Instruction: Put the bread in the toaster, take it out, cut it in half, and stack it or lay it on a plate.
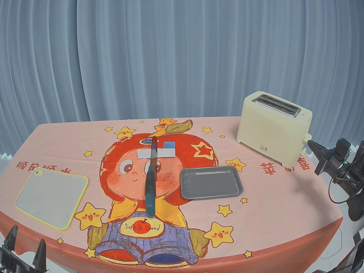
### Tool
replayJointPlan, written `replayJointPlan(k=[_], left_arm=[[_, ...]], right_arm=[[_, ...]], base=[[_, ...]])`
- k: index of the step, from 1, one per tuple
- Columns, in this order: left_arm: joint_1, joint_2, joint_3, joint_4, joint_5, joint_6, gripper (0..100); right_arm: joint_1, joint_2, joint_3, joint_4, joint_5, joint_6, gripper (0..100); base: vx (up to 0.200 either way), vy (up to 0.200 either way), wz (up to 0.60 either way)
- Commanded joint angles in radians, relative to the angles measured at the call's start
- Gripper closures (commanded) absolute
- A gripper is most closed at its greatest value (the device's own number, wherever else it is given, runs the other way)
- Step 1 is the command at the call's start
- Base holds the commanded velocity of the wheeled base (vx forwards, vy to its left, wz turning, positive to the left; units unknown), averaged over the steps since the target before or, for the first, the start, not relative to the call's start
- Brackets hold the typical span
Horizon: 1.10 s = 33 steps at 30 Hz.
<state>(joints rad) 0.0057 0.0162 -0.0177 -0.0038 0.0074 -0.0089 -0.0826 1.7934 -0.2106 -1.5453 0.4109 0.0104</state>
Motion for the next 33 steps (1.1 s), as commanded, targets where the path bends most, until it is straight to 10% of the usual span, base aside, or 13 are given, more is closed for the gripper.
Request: replayJointPlan(k=[1, 33], left_arm=[[0.000, -0.016, 0.018, -0.001, 0.000, 0.000, 0], [0.000, -0.016, 0.018, -0.001, 0.000, 0.000, 0]], right_arm=[[0.001, 0.006, 0.002, -0.001, 0.000, 0.000, 100], [0.033, 0.006, 0.097, -0.001, -0.004, -0.012, 100]], base=[[0.000, 0.000, 0.00], [0.000, 0.000, 0.00]])
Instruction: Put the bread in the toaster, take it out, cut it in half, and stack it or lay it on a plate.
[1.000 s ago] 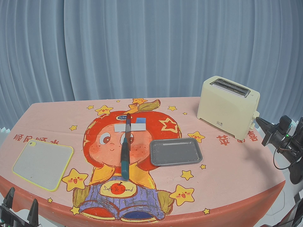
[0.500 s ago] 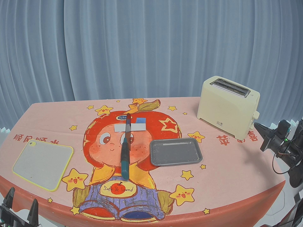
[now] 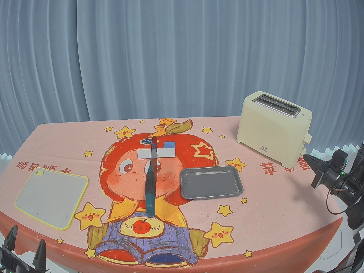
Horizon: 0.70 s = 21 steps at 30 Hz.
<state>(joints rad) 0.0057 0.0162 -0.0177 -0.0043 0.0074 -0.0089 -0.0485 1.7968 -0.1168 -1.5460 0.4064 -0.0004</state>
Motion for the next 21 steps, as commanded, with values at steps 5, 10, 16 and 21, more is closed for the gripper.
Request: replayJointPlan(k=[5, 10, 16, 21], left_arm=[[0.000, -0.016, 0.018, 0.000, 0.000, 0.000, 0], [0.000, -0.016, 0.018, 0.000, 0.000, 0.000, 0], [0.000, -0.016, 0.018, 0.000, 0.000, 0.000, 0], [0.000, -0.016, 0.018, 0.000, 0.000, 0.000, 0]], right_arm=[[0.001, 0.004, 0.016, 0.000, 0.000, -0.001, 100], [0.002, 0.006, 0.019, 0.001, 0.000, -0.003, 100], [0.009, 0.004, 0.028, 0.000, 0.000, -0.003, 100], [0.010, 0.004, 0.029, 0.001, 0.000, -0.004, 100]], base=[[0.000, 0.000, 0.00], [0.000, 0.000, 0.00], [0.000, 0.000, 0.00], [0.000, 0.000, 0.00]])
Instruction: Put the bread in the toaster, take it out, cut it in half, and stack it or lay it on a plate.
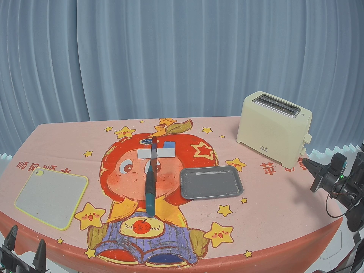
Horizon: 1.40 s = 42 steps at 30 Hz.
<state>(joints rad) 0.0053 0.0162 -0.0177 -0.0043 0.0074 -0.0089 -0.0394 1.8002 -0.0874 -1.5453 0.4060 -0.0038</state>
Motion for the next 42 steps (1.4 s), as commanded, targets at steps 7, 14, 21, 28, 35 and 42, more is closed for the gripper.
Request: replayJointPlan(k=[7, 14, 21, 28, 35, 42], left_arm=[[0.001, -0.016, 0.018, 0.000, 0.000, 0.000, 0], [0.001, -0.016, 0.018, 0.000, 0.000, 0.000, 0], [0.001, -0.016, 0.018, 0.000, 0.000, 0.000, 0], [0.001, -0.016, 0.018, 0.000, 0.000, 0.000, 0], [0.001, -0.016, 0.018, 0.000, 0.000, 0.000, 0], [0.001, -0.016, 0.018, 0.000, 0.000, 0.000, 0]], right_arm=[[0.003, 0.004, 0.014, 0.002, -0.001, -0.001, 100], [0.004, 0.030, 0.028, -0.001, -0.004, -0.012, 100], [0.004, 0.036, 0.031, -0.001, -0.006, -0.013, 100], [0.004, 0.036, 0.034, -0.001, -0.006, -0.013, 100], [0.006, 0.039, 0.034, 0.001, -0.004, -0.008, 100], [0.003, 0.061, 0.032, -0.001, -0.006, -0.007, 100]], base=[[0.000, 0.000, 0.00], [0.000, 0.000, 0.00], [0.000, 0.000, 0.00], [0.000, 0.000, 0.00], [0.000, 0.000, 0.00], [0.000, 0.000, 0.00]])
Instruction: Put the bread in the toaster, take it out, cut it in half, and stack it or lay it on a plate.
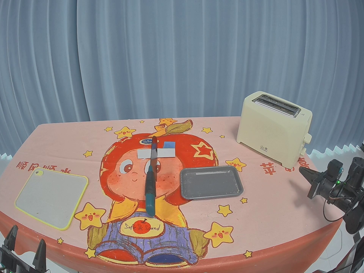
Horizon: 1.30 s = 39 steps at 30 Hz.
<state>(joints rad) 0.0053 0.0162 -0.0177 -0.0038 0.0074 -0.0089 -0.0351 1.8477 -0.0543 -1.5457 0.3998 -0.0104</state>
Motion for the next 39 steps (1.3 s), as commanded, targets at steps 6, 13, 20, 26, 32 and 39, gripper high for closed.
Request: replayJointPlan(k=[6, 13, 20, 26, 32, 39], left_arm=[[0.001, -0.016, 0.018, -0.001, 0.000, 0.000, 0], [0.001, -0.016, 0.018, -0.001, 0.000, 0.000, 0], [0.001, -0.016, 0.018, -0.001, 0.000, 0.000, 0], [0.001, -0.016, 0.018, -0.001, 0.000, 0.000, 0], [0.001, -0.016, 0.018, -0.001, 0.000, 0.000, 0], [0.001, -0.016, 0.018, -0.001, 0.000, 0.000, 0]], right_arm=[[-0.002, 0.031, -0.003, -0.001, -0.001, 0.003, 100], [-0.011, 0.047, -0.010, -0.001, -0.004, 0.013, 100], [-0.026, 0.050, -0.052, -0.001, -0.032, 0.061, 100], [-0.062, 0.054, -0.119, 0.003, -0.116, 0.116, 100], [-0.071, 0.073, -0.141, 0.009, -0.116, 0.127, 100], [-0.095, 0.120, -0.165, -0.001, -0.108, 0.141, 100]], base=[[0.000, 0.000, 0.00], [0.000, 0.000, 0.00], [0.000, 0.000, 0.00], [0.000, 0.000, 0.00], [0.000, 0.000, 0.00], [0.000, 0.000, 0.00]])
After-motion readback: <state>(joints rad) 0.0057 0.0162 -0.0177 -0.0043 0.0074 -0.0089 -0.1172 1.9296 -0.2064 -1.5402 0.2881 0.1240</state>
